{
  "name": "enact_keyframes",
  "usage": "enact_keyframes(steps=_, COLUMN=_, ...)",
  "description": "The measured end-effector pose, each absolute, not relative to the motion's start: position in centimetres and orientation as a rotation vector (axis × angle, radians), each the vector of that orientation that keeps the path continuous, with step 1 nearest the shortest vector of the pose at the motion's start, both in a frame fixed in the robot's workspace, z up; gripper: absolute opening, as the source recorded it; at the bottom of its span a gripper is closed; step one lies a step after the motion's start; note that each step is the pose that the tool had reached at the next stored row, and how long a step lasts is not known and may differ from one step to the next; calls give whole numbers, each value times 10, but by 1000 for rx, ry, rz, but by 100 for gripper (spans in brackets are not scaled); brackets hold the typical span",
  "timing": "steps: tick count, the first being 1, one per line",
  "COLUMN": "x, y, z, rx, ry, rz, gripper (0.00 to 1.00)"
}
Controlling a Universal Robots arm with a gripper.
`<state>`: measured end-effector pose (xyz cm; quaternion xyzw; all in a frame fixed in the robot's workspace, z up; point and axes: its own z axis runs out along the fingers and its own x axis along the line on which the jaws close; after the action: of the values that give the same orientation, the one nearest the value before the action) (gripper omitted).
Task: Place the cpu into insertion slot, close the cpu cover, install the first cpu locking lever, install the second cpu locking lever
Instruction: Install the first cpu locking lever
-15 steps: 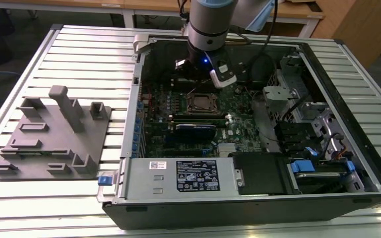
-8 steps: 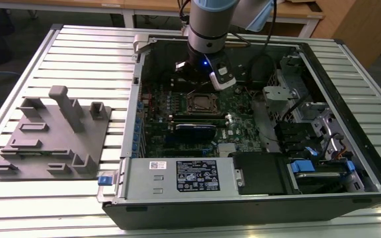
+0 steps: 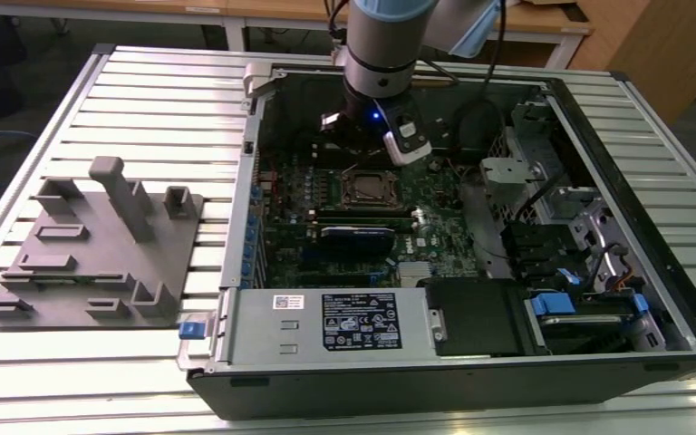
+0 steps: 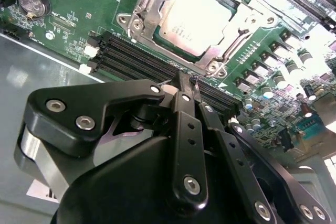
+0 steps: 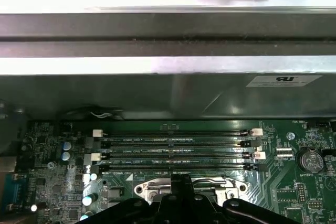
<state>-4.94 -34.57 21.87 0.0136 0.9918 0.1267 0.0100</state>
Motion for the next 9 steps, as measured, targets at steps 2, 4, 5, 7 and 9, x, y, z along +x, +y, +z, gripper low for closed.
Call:
enact_keyframes(steps=2, x=-47, y=-346, z=218, rx=43, ry=3096, rz=395, gripper=10)
enact_keyframes(steps=4, x=-45, y=-346, z=217, rx=42, ry=3097, rz=395, gripper=10)
enact_keyframes(steps=5, x=-45, y=-346, z=217, rx=43, ry=3097, rz=395, gripper=10)
enact_keyframes(steps=7, x=-46, y=-346, z=216, rx=41, ry=3087, rz=396, gripper=10)
enact_keyframes(steps=9, x=-46, y=-346, z=215, rx=37, ry=3072, rz=398, gripper=10)
